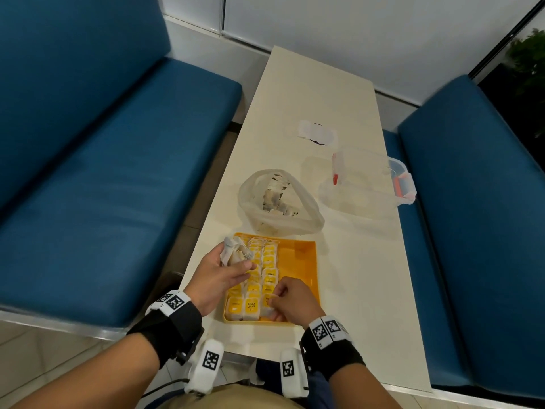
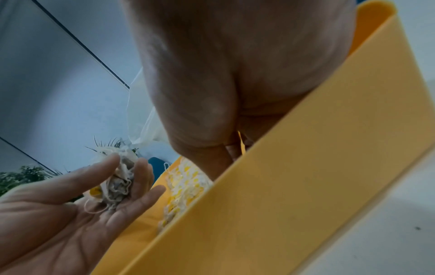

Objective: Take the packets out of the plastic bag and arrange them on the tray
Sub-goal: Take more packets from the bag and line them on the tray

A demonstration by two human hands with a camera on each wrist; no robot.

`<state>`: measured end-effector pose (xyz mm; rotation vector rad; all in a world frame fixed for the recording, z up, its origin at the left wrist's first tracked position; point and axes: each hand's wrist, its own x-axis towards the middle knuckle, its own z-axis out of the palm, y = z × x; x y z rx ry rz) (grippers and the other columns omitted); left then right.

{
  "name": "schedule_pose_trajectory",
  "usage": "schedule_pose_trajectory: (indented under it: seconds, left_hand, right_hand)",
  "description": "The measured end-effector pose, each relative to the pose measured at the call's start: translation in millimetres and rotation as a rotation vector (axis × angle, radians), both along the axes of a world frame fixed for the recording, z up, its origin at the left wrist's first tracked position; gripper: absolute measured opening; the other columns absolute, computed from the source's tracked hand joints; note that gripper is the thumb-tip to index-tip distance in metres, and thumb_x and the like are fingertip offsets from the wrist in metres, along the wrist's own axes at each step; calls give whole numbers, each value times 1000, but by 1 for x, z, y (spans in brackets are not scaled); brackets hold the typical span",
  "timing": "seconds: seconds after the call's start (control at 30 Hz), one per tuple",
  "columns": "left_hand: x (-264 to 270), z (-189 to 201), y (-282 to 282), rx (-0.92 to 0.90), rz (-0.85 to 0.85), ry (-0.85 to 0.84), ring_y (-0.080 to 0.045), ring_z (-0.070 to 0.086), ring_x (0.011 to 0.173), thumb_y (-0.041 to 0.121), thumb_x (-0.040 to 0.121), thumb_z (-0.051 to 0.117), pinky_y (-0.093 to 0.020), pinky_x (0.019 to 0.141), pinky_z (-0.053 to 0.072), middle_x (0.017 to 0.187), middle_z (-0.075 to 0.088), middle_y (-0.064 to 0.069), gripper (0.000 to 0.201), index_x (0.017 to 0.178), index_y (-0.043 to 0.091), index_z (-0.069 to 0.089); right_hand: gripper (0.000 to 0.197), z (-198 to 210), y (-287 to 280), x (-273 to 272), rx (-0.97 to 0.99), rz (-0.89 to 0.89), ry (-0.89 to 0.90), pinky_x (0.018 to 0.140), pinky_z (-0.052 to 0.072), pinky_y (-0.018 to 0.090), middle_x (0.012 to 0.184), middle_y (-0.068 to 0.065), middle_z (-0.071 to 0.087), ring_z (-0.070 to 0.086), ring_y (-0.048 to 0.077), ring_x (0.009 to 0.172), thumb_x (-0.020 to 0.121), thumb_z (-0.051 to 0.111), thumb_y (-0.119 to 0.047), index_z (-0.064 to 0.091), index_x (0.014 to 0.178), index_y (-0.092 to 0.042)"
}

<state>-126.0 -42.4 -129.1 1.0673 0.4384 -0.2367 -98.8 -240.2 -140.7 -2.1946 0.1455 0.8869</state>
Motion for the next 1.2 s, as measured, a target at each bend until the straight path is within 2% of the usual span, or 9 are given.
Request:
schedule_pose_trajectory:
  seconds: [0.17, 0.37, 0.6, 0.77, 0.9, 1.0, 1.1, 1.2]
  left_hand:
    - [0, 2, -1, 24, -17, 5, -29, 73, 106, -2, 89, 71, -46, 98, 55, 109, 75, -11, 36, 121, 10, 62]
    - [1, 4, 0, 30, -36, 4, -26, 73, 103, -2, 89, 72, -44, 97, 56, 108, 74, -10, 37, 121, 10, 61]
    - [1, 5, -2, 49, -39, 5, -28, 73, 104, -4, 89, 70, -45, 100, 55, 110, 72, -12, 40, 127, 4, 58]
    - [1, 5, -1, 54, -47, 3, -30, 72, 106, -5, 89, 71, -46, 100, 55, 109, 71, -14, 40, 125, 4, 58]
    - [1, 7, 0, -6, -58, 1, -29, 73, 101, -7, 89, 69, -42, 94, 59, 105, 70, -13, 39, 126, 1, 57]
    - [0, 11, 0, -79, -102, -2, -29, 72, 103, -4, 89, 69, -38, 89, 61, 103, 71, -11, 38, 125, 2, 57]
    - [-1, 16, -4, -188, -139, 6, -30, 71, 106, 10, 90, 70, -38, 87, 61, 111, 72, -13, 35, 124, 6, 59]
    - [0, 19, -10, -236, -135, 19, -28, 69, 107, 21, 95, 67, -40, 87, 61, 119, 70, -16, 35, 126, 6, 60]
  right_hand:
    - [17, -3, 4, -3, -64, -26, -82, 53, 58, 32, 70, 10, 68, 69, 17, 50, 87, 64, -5, 50, 86, -15]
    - [20, -4, 11, -6, -131, -34, -177, 63, 62, 45, 82, 11, 68, 72, 30, 67, 84, 64, -9, 49, 77, -20]
    - [21, -11, 14, -2, -148, -33, -214, 67, 61, 48, 84, 9, 67, 71, 30, 73, 81, 64, -10, 48, 75, -23]
    - [19, -8, 13, -3, -116, -48, -187, 67, 61, 47, 83, 7, 65, 71, 32, 74, 81, 66, -11, 51, 79, -22]
    - [15, 6, 8, -1, -144, -1, -326, 72, 53, 33, 87, -2, 64, 64, 18, 82, 83, 68, -19, 57, 92, -20]
    - [15, 24, 7, 3, 46, -51, -436, 76, 54, 29, 89, -11, 64, 64, 12, 83, 84, 70, -21, 60, 92, -29]
    - [15, 38, 13, 6, 243, -96, -378, 76, 58, 39, 90, -10, 69, 68, 24, 79, 78, 74, -33, 65, 89, -36]
    - [19, 44, 18, 5, 304, -99, -366, 76, 59, 46, 91, -7, 71, 69, 29, 79, 75, 76, -39, 69, 92, -32]
